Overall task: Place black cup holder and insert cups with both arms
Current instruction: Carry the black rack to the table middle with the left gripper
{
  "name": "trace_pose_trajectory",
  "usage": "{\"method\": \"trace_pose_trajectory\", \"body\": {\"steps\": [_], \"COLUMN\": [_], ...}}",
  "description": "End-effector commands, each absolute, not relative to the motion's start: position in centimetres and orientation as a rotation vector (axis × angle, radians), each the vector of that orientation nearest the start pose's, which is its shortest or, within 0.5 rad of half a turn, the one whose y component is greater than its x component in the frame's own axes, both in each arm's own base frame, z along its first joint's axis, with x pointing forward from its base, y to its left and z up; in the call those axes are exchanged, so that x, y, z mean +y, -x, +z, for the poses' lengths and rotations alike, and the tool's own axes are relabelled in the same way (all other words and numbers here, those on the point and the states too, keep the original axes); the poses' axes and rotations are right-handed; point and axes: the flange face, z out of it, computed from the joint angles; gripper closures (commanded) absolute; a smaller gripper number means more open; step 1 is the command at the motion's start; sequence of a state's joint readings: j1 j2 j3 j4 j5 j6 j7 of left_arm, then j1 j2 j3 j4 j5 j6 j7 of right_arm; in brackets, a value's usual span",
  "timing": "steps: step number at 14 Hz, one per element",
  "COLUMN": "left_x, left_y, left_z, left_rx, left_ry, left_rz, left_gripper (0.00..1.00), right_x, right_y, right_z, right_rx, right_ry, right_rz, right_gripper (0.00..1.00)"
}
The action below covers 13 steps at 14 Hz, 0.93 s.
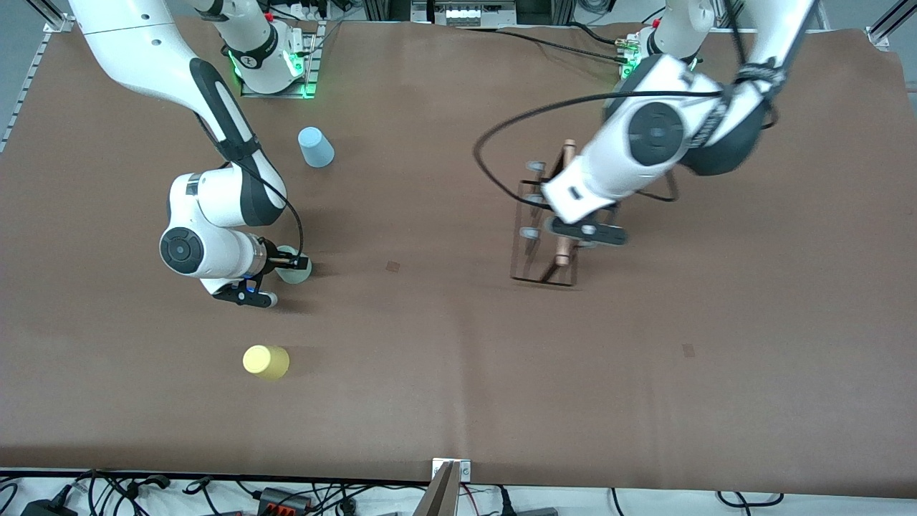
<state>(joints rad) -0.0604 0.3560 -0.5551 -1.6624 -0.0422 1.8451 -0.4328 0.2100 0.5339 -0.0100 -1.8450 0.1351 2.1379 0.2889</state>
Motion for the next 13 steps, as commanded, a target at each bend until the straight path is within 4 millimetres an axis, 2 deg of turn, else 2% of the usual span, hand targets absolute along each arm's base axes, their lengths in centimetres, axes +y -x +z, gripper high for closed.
{"method": "trace_pose_trajectory", "body": {"steps": [1,2,4,6,8,9,12,13], "left_x": [-37.9,-39.8,-41.7,-45.1,-48.1,-48.7,-51.0,-51.1], "left_y": [-54.4,-53.7,-54.2,-54.0,-54.1,-54.5,-54.0,-54.2], "left_z": [41.9,41.5,41.1,40.3,39.2,38.4,36.0,35.2], "left_rx": [0.282,0.327,0.309,0.28,0.211,0.162,0.145,0.114], "left_ry": [3.304,3.311,3.342,3.378,3.441,3.47,3.514,3.512], "left_rz": [0.362,0.361,0.365,0.36,0.304,0.28,0.239,0.215], "left_gripper": [1.0,1.0,1.0,1.0,1.0,1.0,1.0,1.0], "right_x": [13.0,13.0,13.0,12.4,11.3,10.7,10.5,10.5], "right_y": [-61.4,-62.0,-63.0,-63.7,-63.8,-63.9,-63.9,-63.9], "right_z": [25.9,28.2,33.2,36.0,36.3,36.3,36.4,36.4], "right_rx": [0.254,0.244,0.233,0.228,0.216,0.206,0.187,0.187], "right_ry": [3.047,3.044,3.036,3.043,3.037,3.034,3.034,3.034], "right_rz": [0.404,0.42,0.503,0.536,0.545,0.541,0.539,0.539], "right_gripper": [0.66,0.67,0.67,0.67,0.67,0.67,0.67,0.67]}}
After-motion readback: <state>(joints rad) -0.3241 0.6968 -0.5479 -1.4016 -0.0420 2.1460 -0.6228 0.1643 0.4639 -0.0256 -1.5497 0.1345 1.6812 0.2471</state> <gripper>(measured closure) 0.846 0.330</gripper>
